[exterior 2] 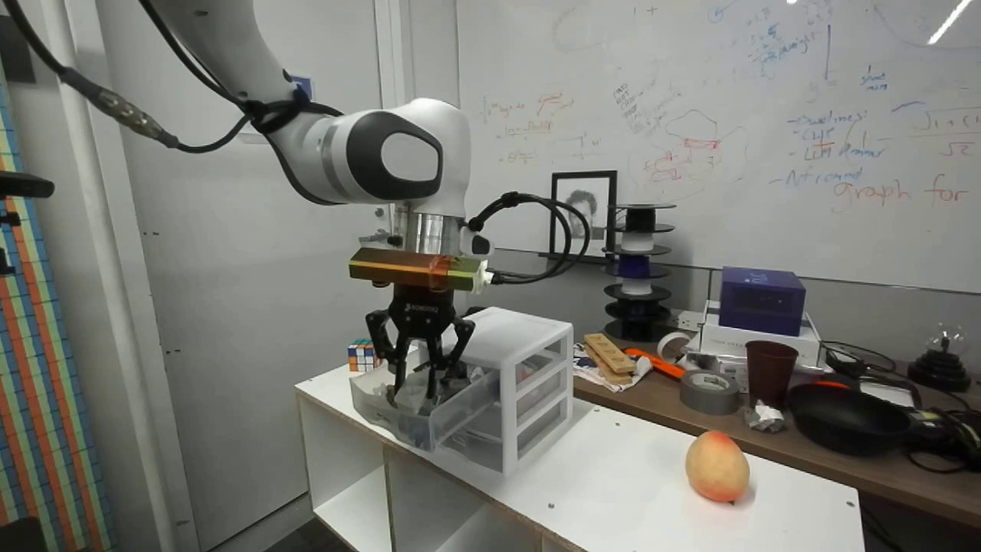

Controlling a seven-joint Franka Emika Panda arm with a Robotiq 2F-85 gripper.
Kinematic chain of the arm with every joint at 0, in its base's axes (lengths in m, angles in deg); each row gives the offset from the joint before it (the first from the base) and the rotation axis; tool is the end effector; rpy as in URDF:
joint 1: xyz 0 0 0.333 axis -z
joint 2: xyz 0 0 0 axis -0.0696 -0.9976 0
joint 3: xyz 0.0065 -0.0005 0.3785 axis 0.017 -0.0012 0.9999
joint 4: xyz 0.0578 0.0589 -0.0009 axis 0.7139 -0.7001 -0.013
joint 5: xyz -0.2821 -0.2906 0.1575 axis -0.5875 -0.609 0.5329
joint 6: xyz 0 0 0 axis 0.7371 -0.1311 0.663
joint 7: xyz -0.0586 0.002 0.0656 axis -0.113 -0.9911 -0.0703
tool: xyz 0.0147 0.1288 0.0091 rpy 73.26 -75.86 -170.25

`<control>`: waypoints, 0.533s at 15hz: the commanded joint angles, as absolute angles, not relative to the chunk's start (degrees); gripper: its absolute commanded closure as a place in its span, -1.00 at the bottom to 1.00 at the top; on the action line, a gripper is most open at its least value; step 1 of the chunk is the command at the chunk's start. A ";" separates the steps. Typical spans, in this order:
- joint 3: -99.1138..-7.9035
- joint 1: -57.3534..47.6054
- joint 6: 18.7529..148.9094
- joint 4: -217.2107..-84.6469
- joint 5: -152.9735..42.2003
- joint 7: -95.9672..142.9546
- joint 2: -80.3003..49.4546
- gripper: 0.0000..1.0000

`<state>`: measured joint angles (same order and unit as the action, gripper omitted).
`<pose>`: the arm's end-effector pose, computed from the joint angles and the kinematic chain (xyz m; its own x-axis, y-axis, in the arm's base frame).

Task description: Put the plastic objects in the drawer then close the drawer.

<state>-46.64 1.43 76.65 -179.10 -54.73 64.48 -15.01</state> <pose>0.6018 -0.0289 0.2784 0.8044 0.5781 -0.1367 0.5720 -0.8159 -0.0844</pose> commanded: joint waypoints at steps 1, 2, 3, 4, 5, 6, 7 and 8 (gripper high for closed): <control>-46.21 1.55 80.30 -182.15 -52.41 65.62 -12.68 0.71; -46.15 1.58 81.00 -182.38 -51.83 65.52 -12.60 0.71; -45.96 1.76 81.85 -182.65 -50.28 65.33 -12.54 0.71; -45.82 1.89 82.82 -182.94 -48.99 65.54 -12.46 0.71; -45.88 1.81 84.04 -183.33 -48.49 65.48 -12.35 0.71; -45.94 1.69 85.03 -183.59 -48.39 65.51 -12.25 0.65; -46.03 1.57 86.04 -184.04 -48.82 65.59 -11.99 -0.29; -46.11 1.47 87.54 -184.79 -49.47 65.84 -11.47 -0.30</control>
<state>-46.58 1.43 83.33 -181.50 -50.03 64.52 -14.48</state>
